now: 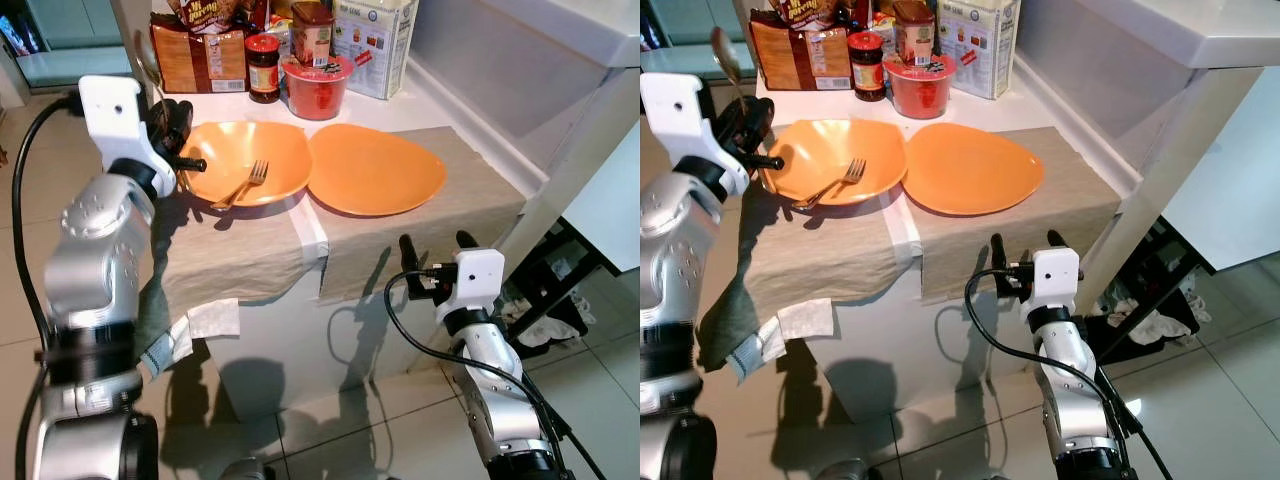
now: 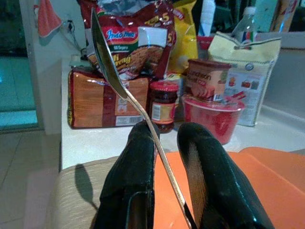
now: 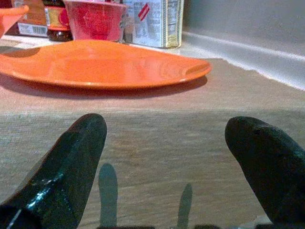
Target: Setting the table
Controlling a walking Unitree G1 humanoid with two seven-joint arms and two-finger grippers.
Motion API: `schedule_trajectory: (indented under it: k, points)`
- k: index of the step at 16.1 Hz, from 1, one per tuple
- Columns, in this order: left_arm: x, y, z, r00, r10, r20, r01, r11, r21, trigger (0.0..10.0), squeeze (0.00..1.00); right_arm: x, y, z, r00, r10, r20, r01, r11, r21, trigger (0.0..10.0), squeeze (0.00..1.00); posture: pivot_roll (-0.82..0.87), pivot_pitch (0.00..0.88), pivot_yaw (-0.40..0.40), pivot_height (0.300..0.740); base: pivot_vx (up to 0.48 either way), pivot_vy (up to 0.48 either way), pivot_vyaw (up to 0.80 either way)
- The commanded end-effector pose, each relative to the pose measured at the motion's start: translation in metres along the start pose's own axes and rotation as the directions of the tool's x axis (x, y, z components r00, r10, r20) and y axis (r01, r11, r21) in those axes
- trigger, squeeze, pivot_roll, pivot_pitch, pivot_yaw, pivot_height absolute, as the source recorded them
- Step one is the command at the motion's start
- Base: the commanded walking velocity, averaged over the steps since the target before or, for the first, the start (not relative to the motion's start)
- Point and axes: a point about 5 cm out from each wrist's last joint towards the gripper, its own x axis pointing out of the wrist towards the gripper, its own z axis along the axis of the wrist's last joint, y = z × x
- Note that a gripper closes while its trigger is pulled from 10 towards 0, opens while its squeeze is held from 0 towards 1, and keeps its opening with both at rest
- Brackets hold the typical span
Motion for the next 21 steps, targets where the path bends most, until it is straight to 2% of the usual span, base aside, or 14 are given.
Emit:
schedule_trajectory:
  k: [1, 3, 5, 7, 11, 15, 21]
  points:
    - [-0.002, -0.009, 0.001, 0.999, -0.026, 0.032, 0.026, 1.000, 0.016, 0.0, 0.00, 0.003, -0.003, 0.003, 1.000, -0.006, 0.016, 0.006, 1.000, 0.004, 10.0, 0.00, 0.16, 0.000, -0.058, 0.740, 0.000, 0.000, 0.00]
    - [-0.007, -0.014, -0.006, 0.999, -0.003, 0.043, 0.004, 1.000, -0.030, 0.0, 0.00, 0.005, -0.003, 0.003, 1.000, -0.004, 0.018, 0.004, 1.000, 0.004, 10.0, 0.00, 0.15, 0.000, -0.063, 0.740, 0.000, 0.000, 0.00]
    - [-0.008, -0.018, -0.008, 0.998, 0.018, 0.061, -0.016, 0.999, -0.039, 0.0, 0.00, 0.005, -0.004, 0.003, 1.000, -0.004, 0.019, 0.004, 1.000, 0.004, 10.0, 0.00, 0.15, 0.000, -0.069, 0.740, 0.000, 0.000, 0.00]
    - [-0.006, -0.027, -0.010, 0.997, 0.009, 0.070, -0.006, 0.999, -0.049, 0.0, 0.00, 0.005, -0.004, 0.003, 1.000, 0.000, 0.019, 0.000, 1.000, 0.005, 10.0, 0.00, 0.14, 0.000, -0.070, 0.740, 0.000, 0.000, 0.00]
    - [-0.001, -0.034, -0.013, 0.998, -0.003, 0.068, 0.007, 0.999, -0.053, 0.0, 0.00, 0.003, -0.005, 0.000, 1.000, -0.003, 0.010, 0.003, 1.000, 0.003, 10.0, 0.00, 0.13, 0.000, -0.067, 0.740, 0.000, 0.000, 0.00]
    - [0.000, -0.034, -0.010, 0.997, 0.000, 0.084, 0.005, 0.998, -0.055, 0.0, 0.00, 0.001, -0.006, -0.002, 1.000, -0.006, 0.002, 0.006, 1.000, 0.003, 10.0, 0.00, 0.13, 0.000, -0.063, 0.740, 0.000, 0.000, 0.00]
    - [0.003, -0.033, -0.009, 0.996, 0.005, 0.084, -0.001, 0.999, -0.045, 0.0, 0.00, -0.001, -0.005, -0.004, 1.000, -0.006, -0.007, 0.006, 1.000, 0.002, 10.0, 0.00, 0.13, 0.000, -0.064, 0.740, -0.307, 0.000, 0.00]
